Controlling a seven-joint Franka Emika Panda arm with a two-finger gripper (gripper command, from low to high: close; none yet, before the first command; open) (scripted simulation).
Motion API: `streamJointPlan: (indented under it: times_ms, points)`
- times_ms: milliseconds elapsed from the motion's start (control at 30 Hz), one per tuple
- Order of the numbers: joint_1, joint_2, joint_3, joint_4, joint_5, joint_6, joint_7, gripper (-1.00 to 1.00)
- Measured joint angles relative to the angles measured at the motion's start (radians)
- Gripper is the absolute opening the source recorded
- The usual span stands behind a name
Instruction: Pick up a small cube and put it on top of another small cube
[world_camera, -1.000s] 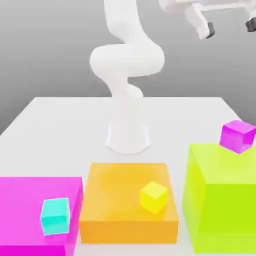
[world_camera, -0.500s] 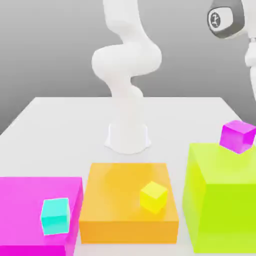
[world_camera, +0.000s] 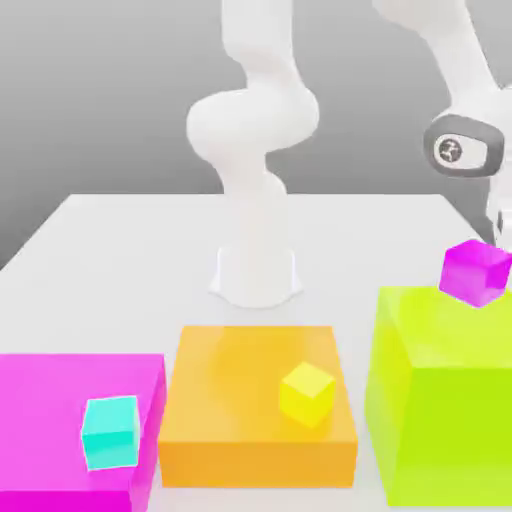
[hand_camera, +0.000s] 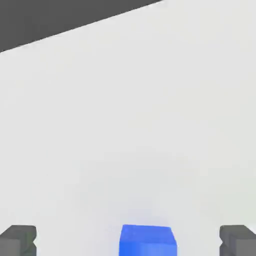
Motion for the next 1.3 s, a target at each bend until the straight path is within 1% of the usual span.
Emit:
streamJointPlan:
  times_ms: [100,300,433,467,667,767,833,1000,1100,1167,1200,1300]
  points:
    - [0.006,0.025,-0.025,-0.044,-0.047,0.051,0.051,0.00]
    - [0.065,0.141,-0.113,-0.023,-0.170,0.148,0.141,0.00]
    - [0.112,0.230,-0.171,-0.007,-0.215,0.215,0.180,0.00]
    - [0.122,0.247,-0.181,-0.005,-0.219,0.229,0.185,-1.00]
    - [0.125,0.257,-0.185,-0.003,-0.224,0.236,0.191,-1.00]
    - [0.106,0.216,-0.164,-0.009,-0.215,0.205,0.179,-1.00]
    - [0.087,0.174,-0.140,-0.017,-0.191,0.173,0.159,-1.00]
    - [0.037,0.069,-0.068,-0.041,-0.098,0.092,0.090,-1.00]
    - [0.026,0.021,-0.047,-0.051,-0.038,0.042,0.048,-1.00]
    - [0.026,0.019,-0.034,-0.026,-0.010,0.012,0.037,-1.00]
    - [0.022,0.014,-0.020,-0.008,0.021,-0.009,0.002,-1.00]
    - [0.009,-0.023,0.004,0.052,0.123,-0.100,-0.174,-1.00]
